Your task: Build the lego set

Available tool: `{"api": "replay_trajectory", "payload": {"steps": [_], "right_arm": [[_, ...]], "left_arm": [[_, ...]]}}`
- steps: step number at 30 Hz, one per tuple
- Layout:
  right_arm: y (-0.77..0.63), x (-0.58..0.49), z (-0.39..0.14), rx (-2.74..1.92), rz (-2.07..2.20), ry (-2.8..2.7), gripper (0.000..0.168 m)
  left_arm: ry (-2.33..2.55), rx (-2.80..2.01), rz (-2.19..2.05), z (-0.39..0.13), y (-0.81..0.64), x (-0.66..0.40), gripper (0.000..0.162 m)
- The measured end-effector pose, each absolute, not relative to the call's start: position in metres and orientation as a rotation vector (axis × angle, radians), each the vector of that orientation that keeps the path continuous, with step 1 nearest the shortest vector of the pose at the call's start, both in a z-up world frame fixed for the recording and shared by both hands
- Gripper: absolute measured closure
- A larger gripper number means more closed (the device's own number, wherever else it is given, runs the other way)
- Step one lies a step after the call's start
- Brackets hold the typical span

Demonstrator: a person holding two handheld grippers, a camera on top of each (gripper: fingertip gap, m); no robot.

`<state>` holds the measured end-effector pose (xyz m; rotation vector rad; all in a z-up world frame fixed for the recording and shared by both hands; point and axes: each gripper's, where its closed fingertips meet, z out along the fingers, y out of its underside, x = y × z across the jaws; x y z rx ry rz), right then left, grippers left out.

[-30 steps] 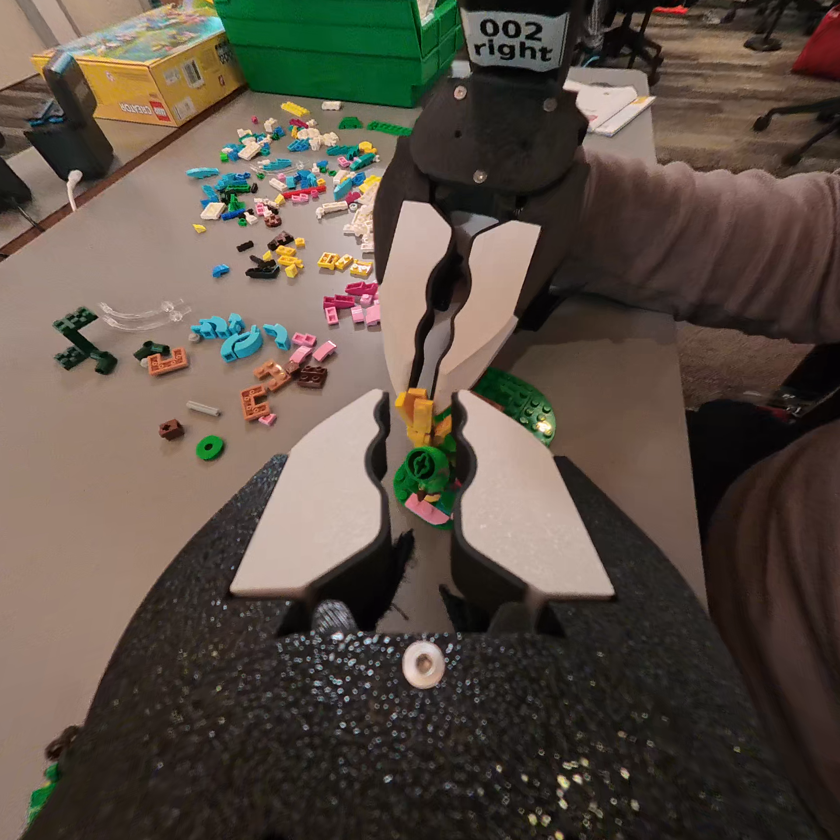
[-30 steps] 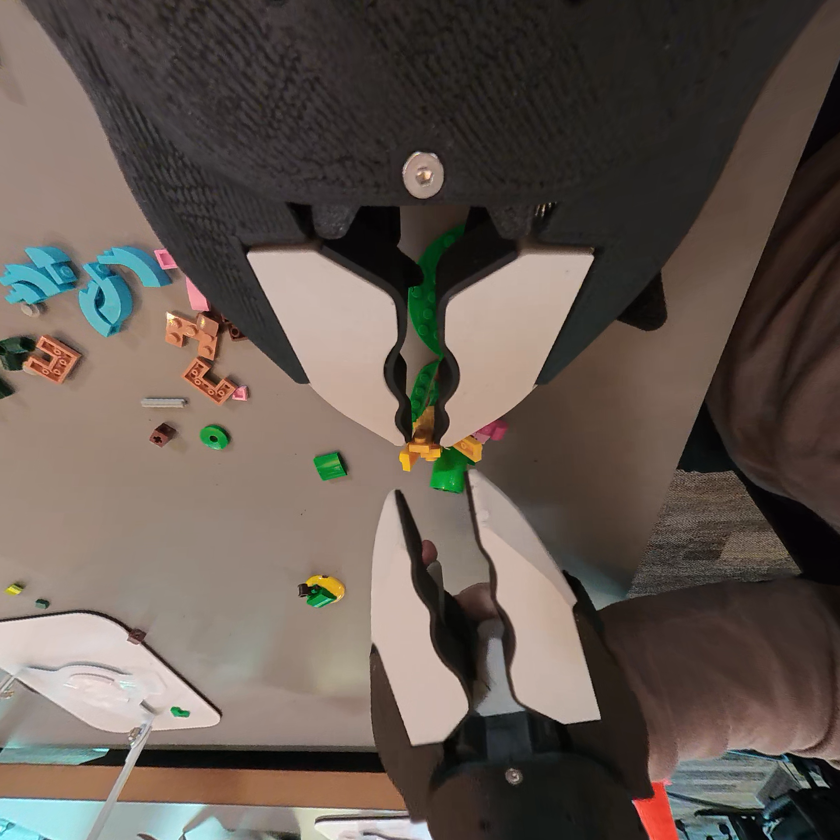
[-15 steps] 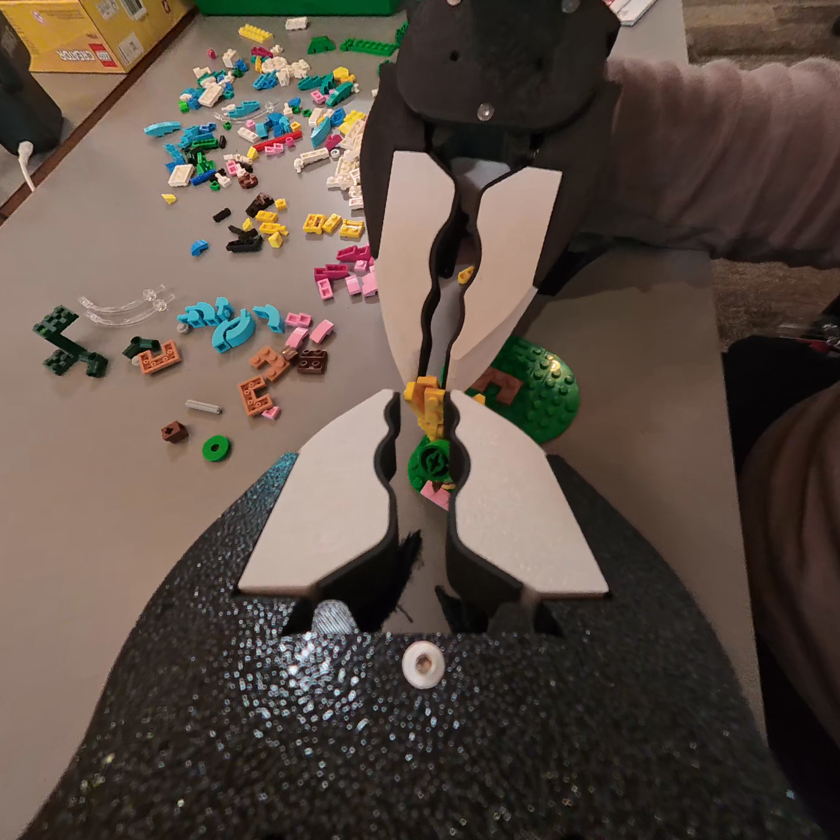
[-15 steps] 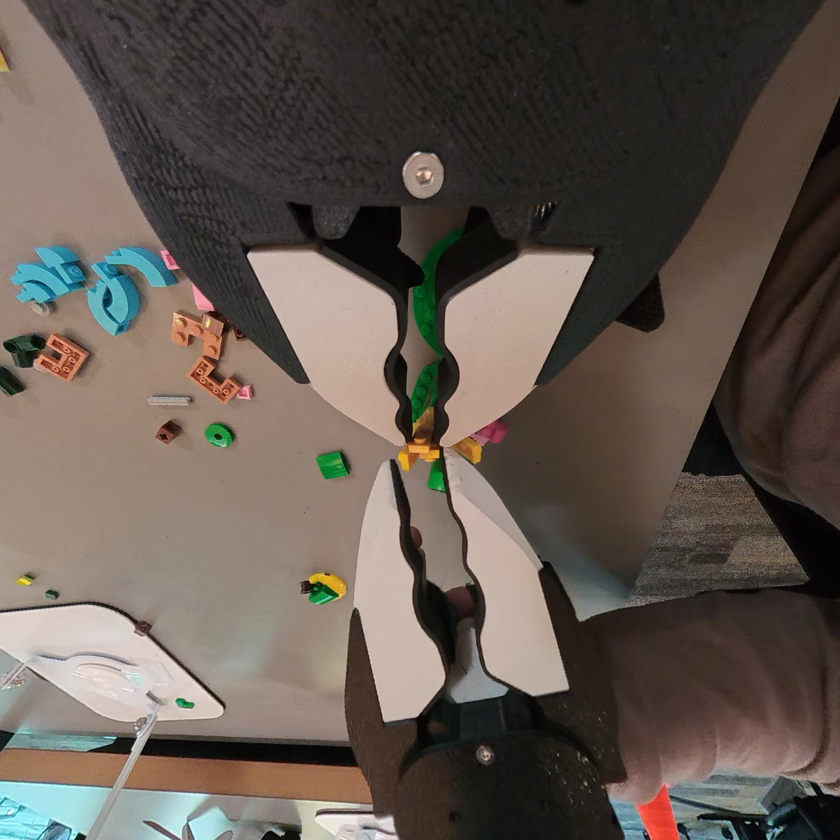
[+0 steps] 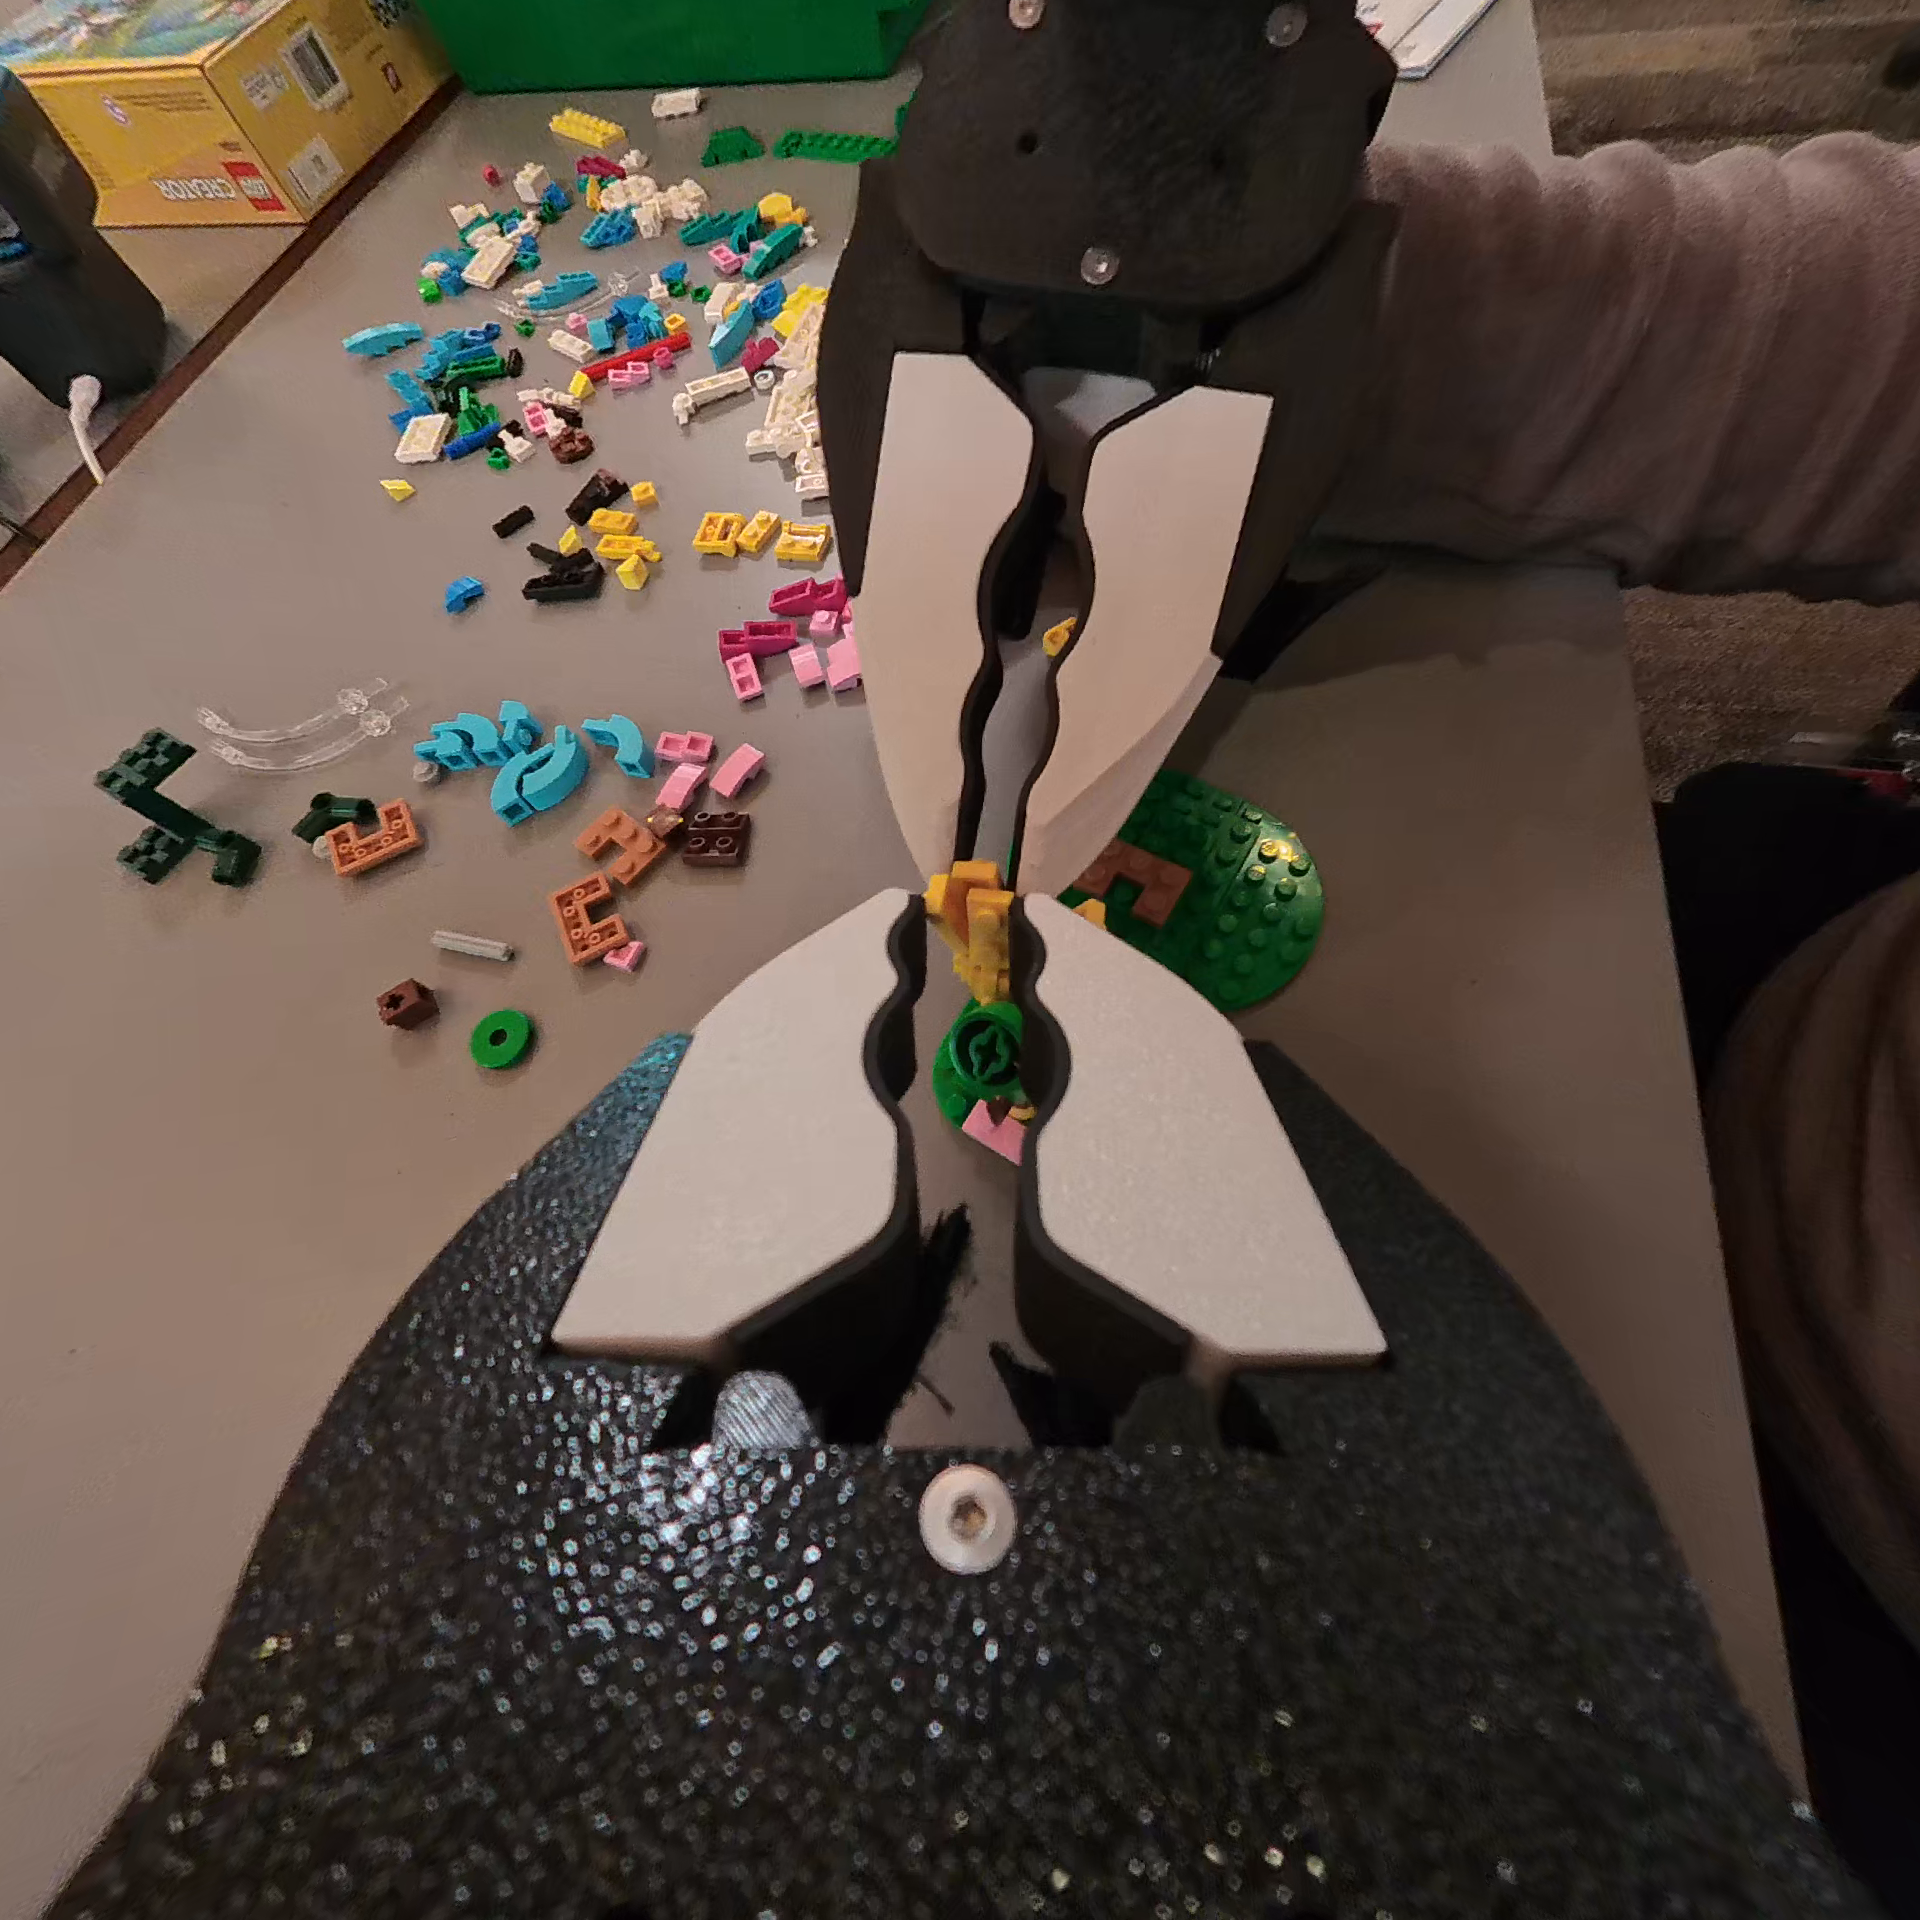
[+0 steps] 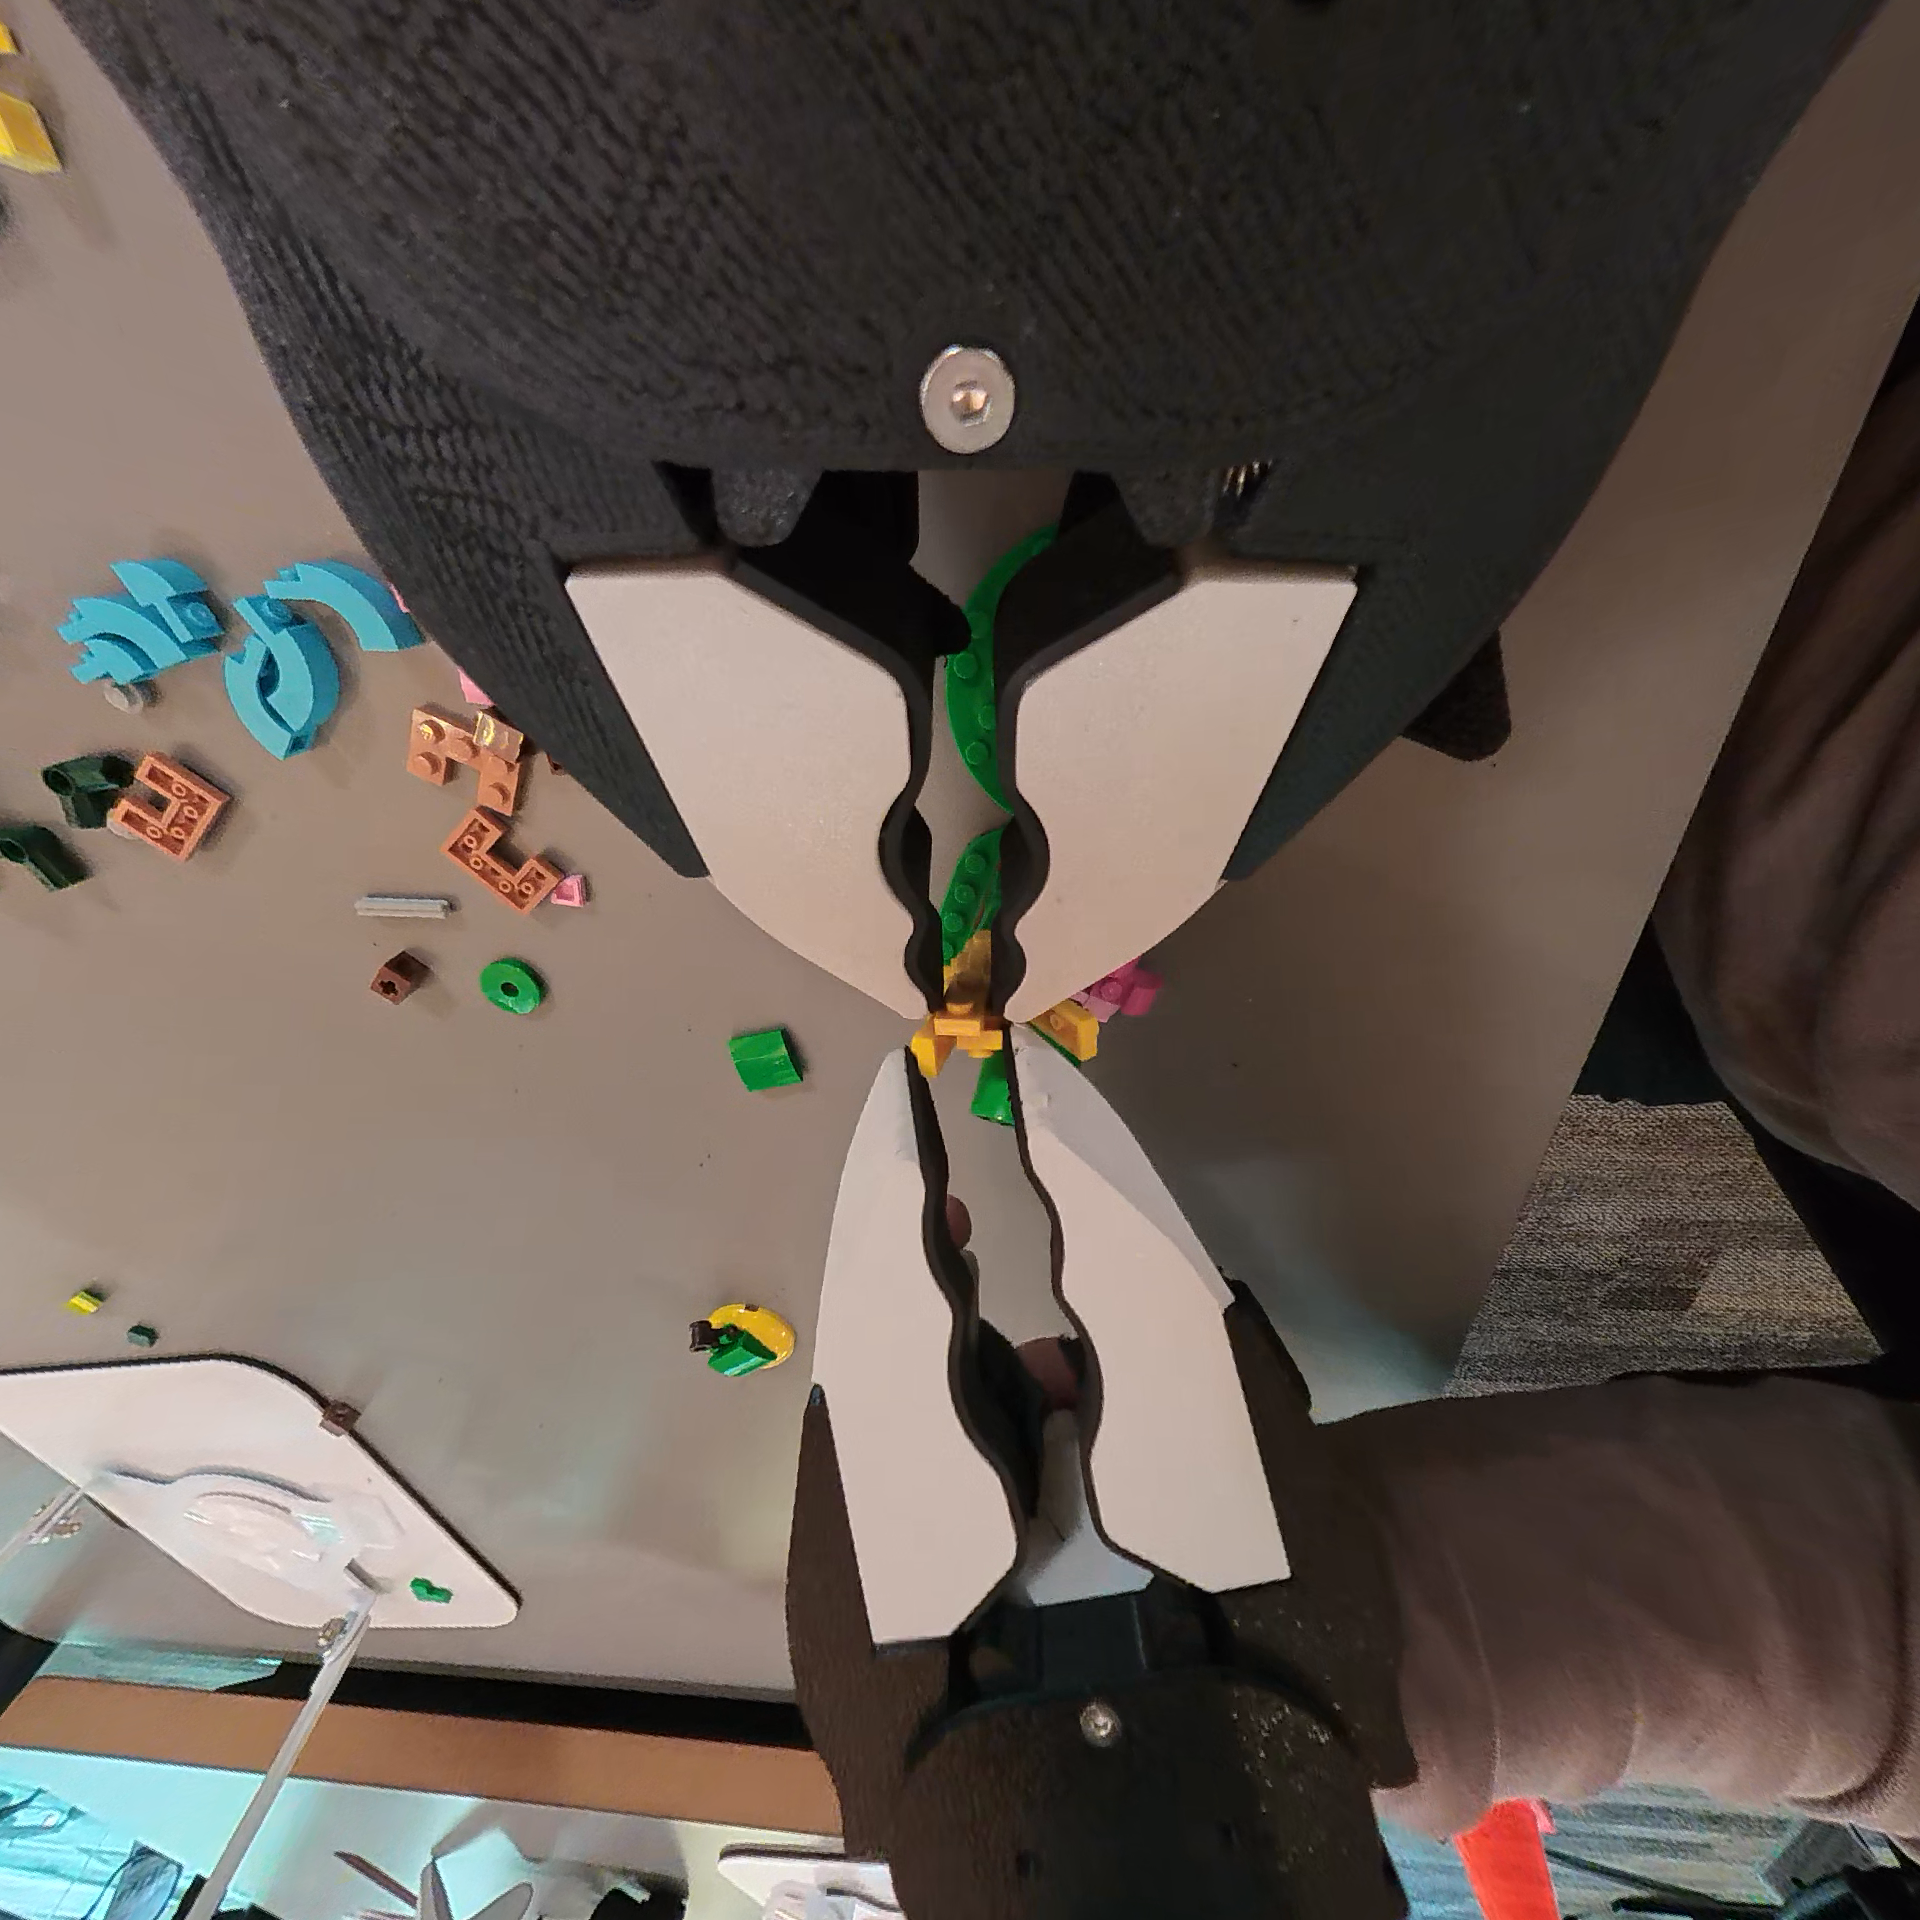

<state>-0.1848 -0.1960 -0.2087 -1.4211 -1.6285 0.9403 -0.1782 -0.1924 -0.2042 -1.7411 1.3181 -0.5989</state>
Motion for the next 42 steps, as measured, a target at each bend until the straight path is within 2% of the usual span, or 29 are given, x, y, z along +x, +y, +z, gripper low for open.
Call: {"api": "replay_trajectory", "payload": {"steps": [13,15,21,25,29,37,40,42], "right_arm": [[-0.195,-0.185,-0.209,-1.424,0.940,-1.617,0.162],[-0.194,-0.183,-0.209,-1.427,0.940,-1.615,0.162],[-0.194,-0.184,-0.209,-1.423,0.930,-1.616,0.162],[-0.194,-0.184,-0.209,-1.422,0.930,-1.615,0.162],[-0.194,-0.184,-0.209,-1.420,0.926,-1.616,0.162],[-0.195,-0.184,-0.209,-1.416,0.909,-1.620,0.162],[-0.195,-0.184,-0.209,-1.415,0.913,-1.621,0.162],[-0.194,-0.185,-0.209,-1.413,0.906,-1.618,0.162]], "left_arm": [[1.298,-1.738,-0.558,-0.203,-0.191,-0.182,0.148],[1.260,-1.733,-0.523,-0.199,-0.186,-0.187,0.162],[1.242,-1.742,-0.604,-0.193,-0.190,-0.186,0.138],[1.287,-1.744,-0.528,-0.199,-0.188,-0.182,0.131],[1.285,-1.728,-0.477,-0.200,-0.184,-0.179,0.131],[1.269,-1.747,-0.379,-0.201,-0.184,-0.185,0.135],[1.216,-1.760,-0.310,-0.200,-0.179,-0.192,0.149],[1.215,-1.763,-0.312,-0.201,-0.180,-0.195,0.147]]}}
